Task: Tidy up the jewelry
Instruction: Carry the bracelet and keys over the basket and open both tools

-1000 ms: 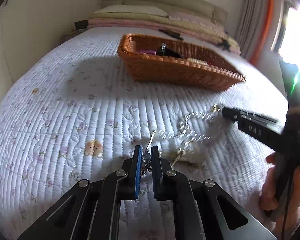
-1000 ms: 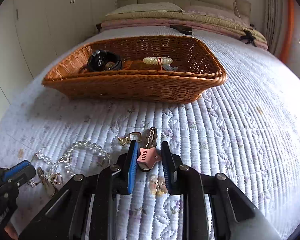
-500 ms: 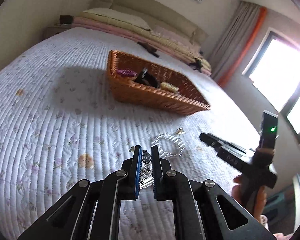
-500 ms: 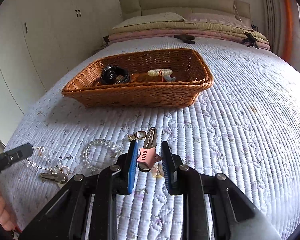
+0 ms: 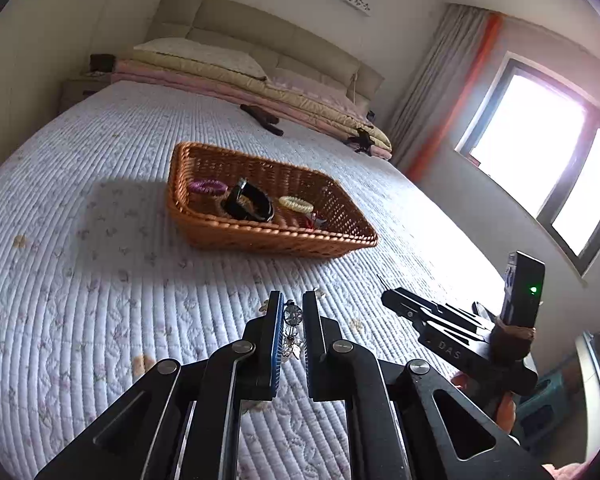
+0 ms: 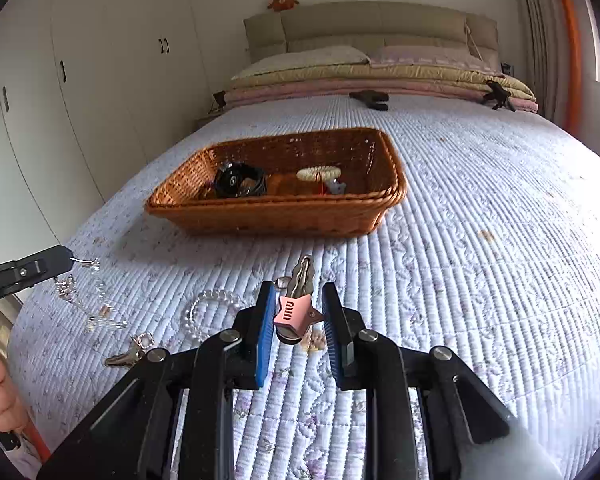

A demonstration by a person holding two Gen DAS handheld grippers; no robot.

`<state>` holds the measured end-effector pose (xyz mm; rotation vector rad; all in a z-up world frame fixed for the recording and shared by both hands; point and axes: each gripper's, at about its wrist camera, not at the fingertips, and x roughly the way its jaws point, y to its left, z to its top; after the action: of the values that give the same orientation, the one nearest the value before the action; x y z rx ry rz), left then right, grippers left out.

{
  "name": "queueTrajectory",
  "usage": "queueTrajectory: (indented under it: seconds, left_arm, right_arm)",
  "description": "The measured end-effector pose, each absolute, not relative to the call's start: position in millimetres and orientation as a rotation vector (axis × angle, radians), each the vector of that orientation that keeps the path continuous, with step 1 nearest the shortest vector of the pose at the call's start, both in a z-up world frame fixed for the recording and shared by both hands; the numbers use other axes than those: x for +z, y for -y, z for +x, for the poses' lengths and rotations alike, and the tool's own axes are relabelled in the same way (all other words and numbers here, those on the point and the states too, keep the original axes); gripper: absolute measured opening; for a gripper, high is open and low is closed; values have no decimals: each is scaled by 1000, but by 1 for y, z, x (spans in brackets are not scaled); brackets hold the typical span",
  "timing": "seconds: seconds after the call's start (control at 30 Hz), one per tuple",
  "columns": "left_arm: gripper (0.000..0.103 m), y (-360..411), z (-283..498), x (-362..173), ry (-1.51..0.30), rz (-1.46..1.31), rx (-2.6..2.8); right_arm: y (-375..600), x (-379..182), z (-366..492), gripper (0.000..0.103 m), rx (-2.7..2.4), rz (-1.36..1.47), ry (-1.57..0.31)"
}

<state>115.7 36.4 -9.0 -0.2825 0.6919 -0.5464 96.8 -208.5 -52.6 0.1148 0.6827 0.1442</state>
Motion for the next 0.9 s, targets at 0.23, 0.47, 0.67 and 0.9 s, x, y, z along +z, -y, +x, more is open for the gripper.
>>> queueTrajectory:
  seconds: [0.23, 0.47, 0.67, 0.9]
  left_arm:
    - [9, -18, 135, 21, -625, -242, -573]
    - [9, 5, 175, 55, -565, -199, -594]
    - [9, 27, 240, 64, -558, -208, -579]
    - [9, 53, 322, 25, -656, -212, -538]
  right_arm:
    - [217, -23, 98, 26, 127, 100, -618]
    - [221, 18, 135, 26, 128, 58, -550]
    - [220, 21, 206, 26, 144, 41, -601]
    - [218, -13, 284, 25, 149, 58, -710]
